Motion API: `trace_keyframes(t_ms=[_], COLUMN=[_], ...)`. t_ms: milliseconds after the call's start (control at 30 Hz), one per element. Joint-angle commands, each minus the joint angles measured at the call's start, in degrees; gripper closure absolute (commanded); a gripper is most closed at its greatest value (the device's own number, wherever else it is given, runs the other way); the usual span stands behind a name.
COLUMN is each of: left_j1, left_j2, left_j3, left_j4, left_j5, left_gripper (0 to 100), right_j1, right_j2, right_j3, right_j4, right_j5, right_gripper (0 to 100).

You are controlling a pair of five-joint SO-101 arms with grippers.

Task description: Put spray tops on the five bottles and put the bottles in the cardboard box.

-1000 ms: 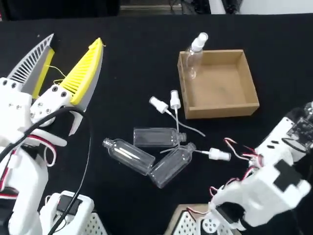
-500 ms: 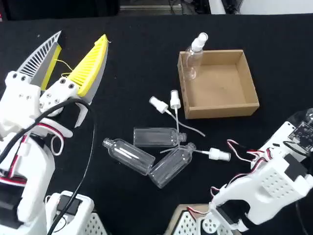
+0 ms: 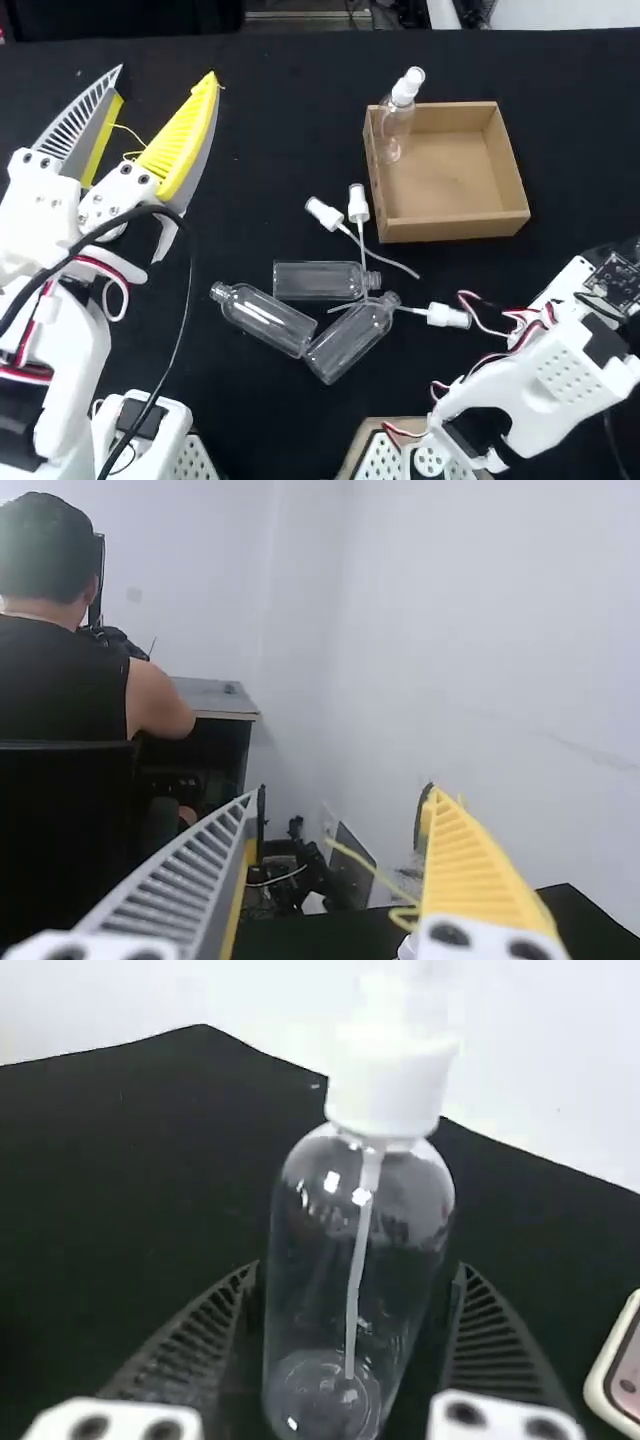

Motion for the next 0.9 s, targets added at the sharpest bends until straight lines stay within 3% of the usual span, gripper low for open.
trace_keyframes(t_ms=[0, 167, 533, 867], left_j1=[-0.2, -0.2, -0.2, -0.2], left_j2=[0.1, 0.1, 0.1, 0.1], left_j3=[-0.6, -0.6, -0.5, -0.5], left_j4=[-1.6, -1.6, -1.6, -1.6], left_j5=[-0.2, -0.2, 0.1, 0.1], left_gripper=[75, 75, 75, 75], right_j1=[-0.4, -0.4, -1.6, -2.2], right_j2=[-0.2, -0.3, -0.3, -3.3], right_j3=[-0.2, -0.3, 3.6, 6.0], right_j4=[-0.8, -0.8, -14.2, -15.1], right_j5=[2.9, 4.1, 4.2, 4.2], right_gripper=[74.2, 65.2, 64.9, 64.9])
